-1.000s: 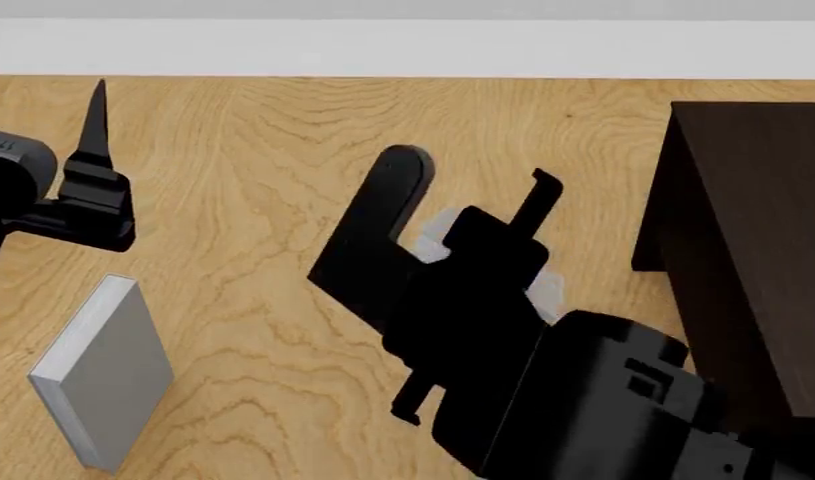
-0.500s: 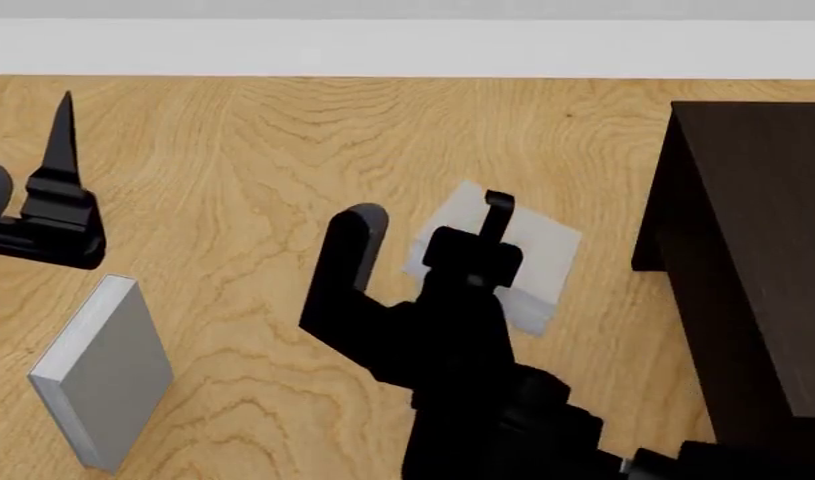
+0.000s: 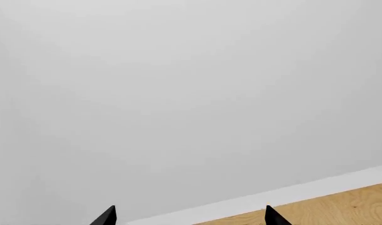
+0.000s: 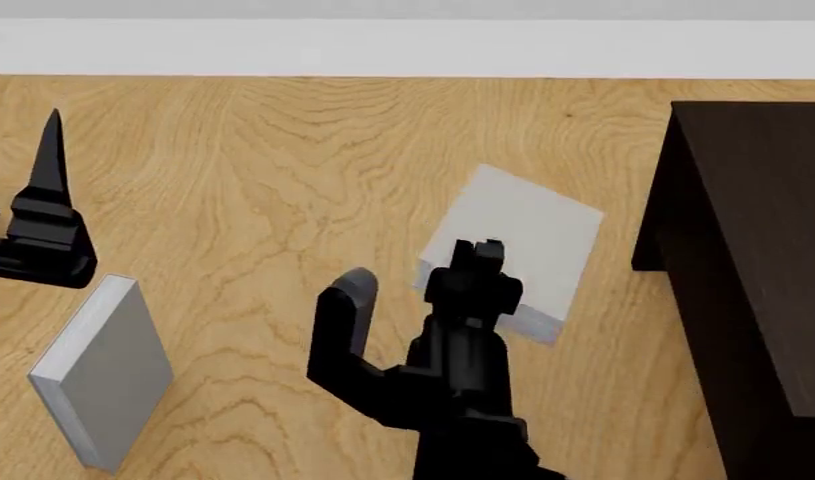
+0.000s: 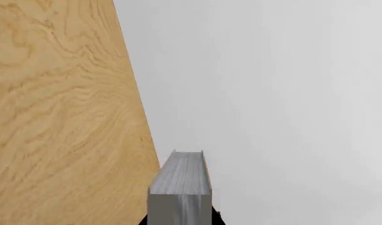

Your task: Pick up the book on the right and place it on the cabinet shelf.

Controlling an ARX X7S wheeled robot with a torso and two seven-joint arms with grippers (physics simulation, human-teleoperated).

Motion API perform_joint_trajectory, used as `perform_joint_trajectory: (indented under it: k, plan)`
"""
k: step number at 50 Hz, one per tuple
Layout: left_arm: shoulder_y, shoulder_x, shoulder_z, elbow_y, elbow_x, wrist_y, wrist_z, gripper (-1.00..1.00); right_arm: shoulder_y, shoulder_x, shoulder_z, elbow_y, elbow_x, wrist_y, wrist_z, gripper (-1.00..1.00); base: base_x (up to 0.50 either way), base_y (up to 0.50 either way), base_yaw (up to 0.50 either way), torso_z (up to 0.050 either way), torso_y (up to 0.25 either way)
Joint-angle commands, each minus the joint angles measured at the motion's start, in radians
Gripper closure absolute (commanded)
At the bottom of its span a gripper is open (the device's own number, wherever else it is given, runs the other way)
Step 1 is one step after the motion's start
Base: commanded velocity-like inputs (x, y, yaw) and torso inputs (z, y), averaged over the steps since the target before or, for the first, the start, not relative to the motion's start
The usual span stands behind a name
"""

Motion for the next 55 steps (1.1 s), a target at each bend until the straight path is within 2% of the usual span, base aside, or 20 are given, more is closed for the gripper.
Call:
perform_joint_trajectory:
  k: [1,22,34,55]
  plan:
    - [0.013,0.001,-0.011,0.009,-0.01,0.0,-0.005,-1.0,-0.022,0.025,0.003,-0.047,-0.133,0.072,0.089,1.0,0.0,0.0,0.0,0.0,0.0]
    - [-0.001,-0.001,0.003,0.0,-0.011,0.003,-0.007,-1.0,-0.072,0.093,0.044,-0.094,-0.121,0.096,0.132,1.0,0.0,0.0,0.0,0.001,0.001]
    - [0.002,-0.004,0.007,-0.003,-0.01,0.007,-0.011,-1.0,-0.097,0.083,0.06,0.006,-0.11,-0.023,0.1,1.0,0.0,0.0,0.0,0.0,0.002]
    - [0.01,-0.004,0.019,-0.03,-0.006,0.031,-0.015,-1.0,-0.089,0.066,0.026,0.167,-0.146,-0.102,0.068,1.0,0.0,0.0,0.0,0.0,0.001]
